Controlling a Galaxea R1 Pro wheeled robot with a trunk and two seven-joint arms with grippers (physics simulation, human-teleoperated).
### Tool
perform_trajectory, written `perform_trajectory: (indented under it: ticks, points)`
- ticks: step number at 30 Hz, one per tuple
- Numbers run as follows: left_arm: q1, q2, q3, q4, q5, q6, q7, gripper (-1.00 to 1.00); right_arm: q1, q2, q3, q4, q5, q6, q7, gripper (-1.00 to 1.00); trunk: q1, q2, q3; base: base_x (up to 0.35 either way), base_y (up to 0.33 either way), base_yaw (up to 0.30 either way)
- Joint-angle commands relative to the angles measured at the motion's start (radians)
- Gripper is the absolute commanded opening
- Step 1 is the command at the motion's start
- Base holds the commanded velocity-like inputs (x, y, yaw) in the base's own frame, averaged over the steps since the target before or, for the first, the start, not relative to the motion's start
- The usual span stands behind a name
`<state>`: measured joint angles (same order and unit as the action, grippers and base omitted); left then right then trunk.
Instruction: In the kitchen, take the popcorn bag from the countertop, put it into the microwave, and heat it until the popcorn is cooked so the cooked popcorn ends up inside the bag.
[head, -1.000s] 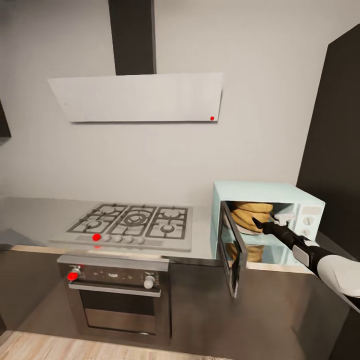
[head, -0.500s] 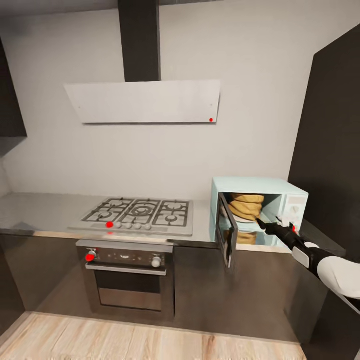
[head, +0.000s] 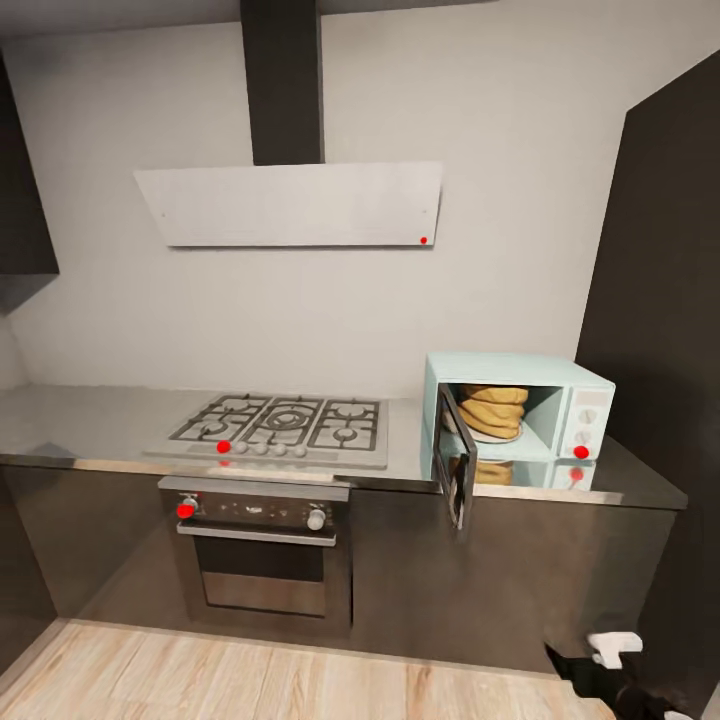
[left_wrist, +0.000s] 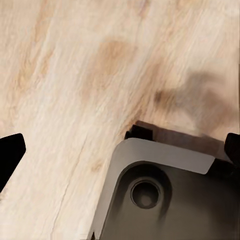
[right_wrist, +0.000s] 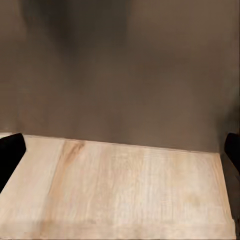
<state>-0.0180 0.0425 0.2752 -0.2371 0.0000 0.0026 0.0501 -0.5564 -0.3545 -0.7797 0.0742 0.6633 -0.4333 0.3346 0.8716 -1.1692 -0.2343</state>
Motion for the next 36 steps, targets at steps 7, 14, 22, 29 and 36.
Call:
perform_trajectory:
  ticks: [7,14,22,29,36]
  points:
    - [-0.003,-0.011,0.001,-0.368,0.001,0.02,0.005,1.0,0.221,0.007,-0.006,0.006,0.001,0.214,-0.024,1.0,0.0,-0.001,-0.001,0.0,0.0,0.0]
    - [-0.084,-0.029,-0.009,-0.745,-0.001,0.392,-0.011,1.0,0.363,0.103,-0.004,0.006,0.001,0.298,-0.079,1.0,0.0,-0.001,-0.004,0.0,0.0,-0.159]
    - [-0.284,-0.018,-0.069,-0.783,-0.002,0.422,-0.137,1.0,0.383,0.117,-0.005,0.006,0.001,0.301,-0.082,1.0,0.0,-0.001,-0.012,0.0,0.0,-0.246]
    - [-0.479,0.044,-0.071,-0.776,-0.002,0.561,-0.375,1.0,0.383,0.117,-0.007,0.006,0.001,0.303,-0.082,1.0,0.0,-0.001,-0.021,0.0,0.0,-0.228]
    - [-0.495,0.059,-0.078,-0.714,-0.002,0.584,-0.481,1.0,0.383,0.122,-0.004,0.006,0.002,0.302,-0.08,1.0,0.0,-0.001,-0.028,0.0,0.0,-0.227]
